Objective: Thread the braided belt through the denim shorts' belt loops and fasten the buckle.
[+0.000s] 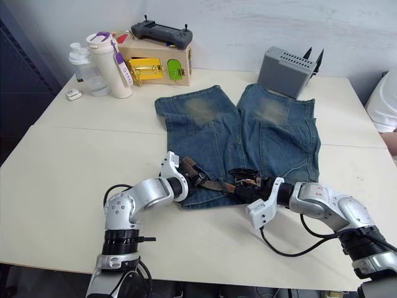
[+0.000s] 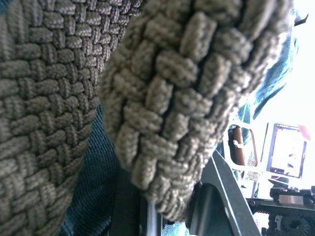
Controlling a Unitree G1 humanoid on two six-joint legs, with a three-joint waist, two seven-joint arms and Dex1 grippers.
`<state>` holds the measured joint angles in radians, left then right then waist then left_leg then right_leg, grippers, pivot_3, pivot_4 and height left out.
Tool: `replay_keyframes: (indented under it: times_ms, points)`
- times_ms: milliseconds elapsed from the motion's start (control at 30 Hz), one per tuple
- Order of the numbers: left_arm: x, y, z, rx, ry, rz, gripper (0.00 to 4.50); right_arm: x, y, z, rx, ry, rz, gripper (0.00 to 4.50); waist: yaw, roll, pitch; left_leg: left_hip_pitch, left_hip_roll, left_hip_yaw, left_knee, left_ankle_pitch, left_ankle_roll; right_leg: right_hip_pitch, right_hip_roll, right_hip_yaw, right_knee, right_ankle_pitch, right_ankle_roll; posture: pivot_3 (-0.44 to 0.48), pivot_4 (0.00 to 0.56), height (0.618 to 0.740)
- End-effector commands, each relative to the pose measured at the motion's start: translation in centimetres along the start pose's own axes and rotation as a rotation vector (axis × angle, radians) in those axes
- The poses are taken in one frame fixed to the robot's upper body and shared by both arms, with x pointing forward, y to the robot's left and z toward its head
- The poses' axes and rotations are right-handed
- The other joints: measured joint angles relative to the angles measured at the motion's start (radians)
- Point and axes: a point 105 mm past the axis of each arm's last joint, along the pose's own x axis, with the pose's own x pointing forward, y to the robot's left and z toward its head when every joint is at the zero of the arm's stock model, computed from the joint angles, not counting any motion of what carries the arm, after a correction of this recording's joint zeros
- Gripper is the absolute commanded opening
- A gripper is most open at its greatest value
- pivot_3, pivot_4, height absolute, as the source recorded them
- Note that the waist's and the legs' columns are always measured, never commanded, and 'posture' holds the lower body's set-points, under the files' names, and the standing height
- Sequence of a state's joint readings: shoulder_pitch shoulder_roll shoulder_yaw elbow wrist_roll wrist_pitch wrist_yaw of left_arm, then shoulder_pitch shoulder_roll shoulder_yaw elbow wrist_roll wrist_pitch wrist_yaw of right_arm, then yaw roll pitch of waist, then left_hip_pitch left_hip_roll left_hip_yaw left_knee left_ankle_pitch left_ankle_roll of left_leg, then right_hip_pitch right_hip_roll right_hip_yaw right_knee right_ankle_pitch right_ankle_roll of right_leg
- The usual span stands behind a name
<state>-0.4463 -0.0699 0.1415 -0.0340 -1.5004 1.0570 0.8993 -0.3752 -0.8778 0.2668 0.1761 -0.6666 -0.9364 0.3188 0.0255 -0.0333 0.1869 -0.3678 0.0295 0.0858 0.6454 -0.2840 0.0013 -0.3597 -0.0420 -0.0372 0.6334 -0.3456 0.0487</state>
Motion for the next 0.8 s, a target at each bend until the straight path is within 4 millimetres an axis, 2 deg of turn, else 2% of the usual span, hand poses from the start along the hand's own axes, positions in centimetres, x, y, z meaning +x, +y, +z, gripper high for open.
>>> replay_keyframes:
  times_ms: [33,267,433,533,800]
  points:
    - [0.6,1.2,-1.7,-0.023,0.067,0.046,0.0,-0.2,2.6,0.8,0.008,-0.039,0.111,4.41,0.0,0.001,0.0,0.0,0.0,0.0,0.0,0.0,0.0,0.0,0.0,0.0,-0.001,0.0,0.0,0.0,0.15,0.735]
    - [0.6,1.2,-1.8,-0.031,0.07,0.044,0.0,1.8,0.8,2.4,-0.019,-0.114,0.035,4.41,-0.002,0.001,-0.001,-0.001,0.0,-0.004,-0.001,0.0,0.0,0.003,0.0,-0.005,-0.004,0.0,0.0,0.0,0.15,0.735]
    - [0.7,1.1,-1.9,-0.015,0.075,0.045,0.0,2.4,0.7,1.3,0.019,-0.053,0.02,4.41,-0.004,0.002,-0.001,0.0,0.0,-0.006,0.0,0.0,-0.001,0.003,0.0,-0.006,-0.004,0.0,0.0,0.0,0.15,0.735]
    - [0.6,1.2,-1.9,-0.013,0.072,0.047,0.0,2.3,0.7,0.6,0.059,-0.015,0.008,4.41,-0.005,0.002,-0.001,0.0,0.0,-0.006,0.0,0.0,-0.001,0.004,0.0,-0.007,-0.004,0.0,0.0,0.0,0.15,0.735]
    - [0.6,1.2,-1.8,-0.007,0.073,0.049,0.0,0.3,0.8,-1.4,0.114,0.077,0.007,4.41,-0.003,0.002,-0.001,-0.001,0.0,-0.008,0.0,0.001,-0.001,0.004,0.0,-0.009,-0.004,0.001,-0.001,0.0,0.15,0.735]
